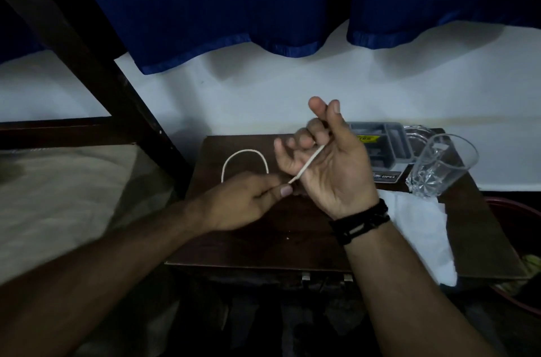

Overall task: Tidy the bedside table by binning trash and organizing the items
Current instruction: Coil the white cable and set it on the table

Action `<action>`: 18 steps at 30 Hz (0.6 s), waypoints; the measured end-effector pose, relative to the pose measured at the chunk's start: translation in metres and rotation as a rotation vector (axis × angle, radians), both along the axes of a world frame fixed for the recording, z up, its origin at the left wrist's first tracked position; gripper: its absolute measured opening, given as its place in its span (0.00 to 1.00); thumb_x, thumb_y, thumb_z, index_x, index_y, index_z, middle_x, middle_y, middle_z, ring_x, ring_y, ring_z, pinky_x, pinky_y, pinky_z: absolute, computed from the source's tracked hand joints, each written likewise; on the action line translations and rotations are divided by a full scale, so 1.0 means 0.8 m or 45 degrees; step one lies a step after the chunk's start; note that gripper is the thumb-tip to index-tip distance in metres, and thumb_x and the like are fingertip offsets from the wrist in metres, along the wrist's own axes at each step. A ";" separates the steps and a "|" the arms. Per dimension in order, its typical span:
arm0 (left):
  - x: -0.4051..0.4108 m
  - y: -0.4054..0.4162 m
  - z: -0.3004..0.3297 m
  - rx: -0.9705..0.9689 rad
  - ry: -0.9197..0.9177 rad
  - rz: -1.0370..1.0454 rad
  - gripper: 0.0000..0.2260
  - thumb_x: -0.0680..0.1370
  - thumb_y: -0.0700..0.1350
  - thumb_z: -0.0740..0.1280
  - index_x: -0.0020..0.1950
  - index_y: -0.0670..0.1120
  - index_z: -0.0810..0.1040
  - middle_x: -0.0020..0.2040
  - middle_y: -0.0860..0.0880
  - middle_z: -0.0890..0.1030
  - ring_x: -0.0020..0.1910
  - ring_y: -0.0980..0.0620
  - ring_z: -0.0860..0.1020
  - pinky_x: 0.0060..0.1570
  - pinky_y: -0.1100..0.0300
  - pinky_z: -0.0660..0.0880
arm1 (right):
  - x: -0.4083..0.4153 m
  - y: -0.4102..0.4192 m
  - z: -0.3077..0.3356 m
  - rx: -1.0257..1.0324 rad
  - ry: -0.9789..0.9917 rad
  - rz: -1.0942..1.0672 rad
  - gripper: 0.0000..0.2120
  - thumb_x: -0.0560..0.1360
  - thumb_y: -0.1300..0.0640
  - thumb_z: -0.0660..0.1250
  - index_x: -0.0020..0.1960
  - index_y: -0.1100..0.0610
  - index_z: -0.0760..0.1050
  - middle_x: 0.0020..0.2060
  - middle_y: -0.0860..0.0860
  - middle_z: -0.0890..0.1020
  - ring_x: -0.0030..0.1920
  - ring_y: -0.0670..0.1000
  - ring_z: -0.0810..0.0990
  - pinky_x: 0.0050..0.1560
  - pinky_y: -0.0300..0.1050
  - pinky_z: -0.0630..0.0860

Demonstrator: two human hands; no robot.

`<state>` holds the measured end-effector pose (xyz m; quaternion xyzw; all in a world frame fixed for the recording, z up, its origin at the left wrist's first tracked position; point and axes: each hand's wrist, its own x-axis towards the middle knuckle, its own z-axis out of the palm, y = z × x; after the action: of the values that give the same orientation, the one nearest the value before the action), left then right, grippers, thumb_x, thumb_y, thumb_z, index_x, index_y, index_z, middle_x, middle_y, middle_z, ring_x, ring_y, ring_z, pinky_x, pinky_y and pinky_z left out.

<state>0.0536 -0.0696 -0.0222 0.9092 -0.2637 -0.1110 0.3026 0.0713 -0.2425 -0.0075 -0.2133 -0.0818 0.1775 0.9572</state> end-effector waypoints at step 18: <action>0.039 0.071 0.117 0.619 -0.392 -0.357 0.23 0.79 0.68 0.48 0.57 0.60 0.77 0.47 0.61 0.80 0.43 0.62 0.78 0.45 0.57 0.78 | -0.025 0.030 -0.051 -1.182 -0.349 0.389 0.32 0.75 0.29 0.59 0.34 0.58 0.76 0.21 0.49 0.63 0.24 0.53 0.64 0.42 0.49 0.78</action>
<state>0.0847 -0.0124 0.0711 0.9158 -0.3949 -0.0723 0.0149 0.0509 -0.2188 -0.0483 -0.6233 -0.1492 0.3035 0.7050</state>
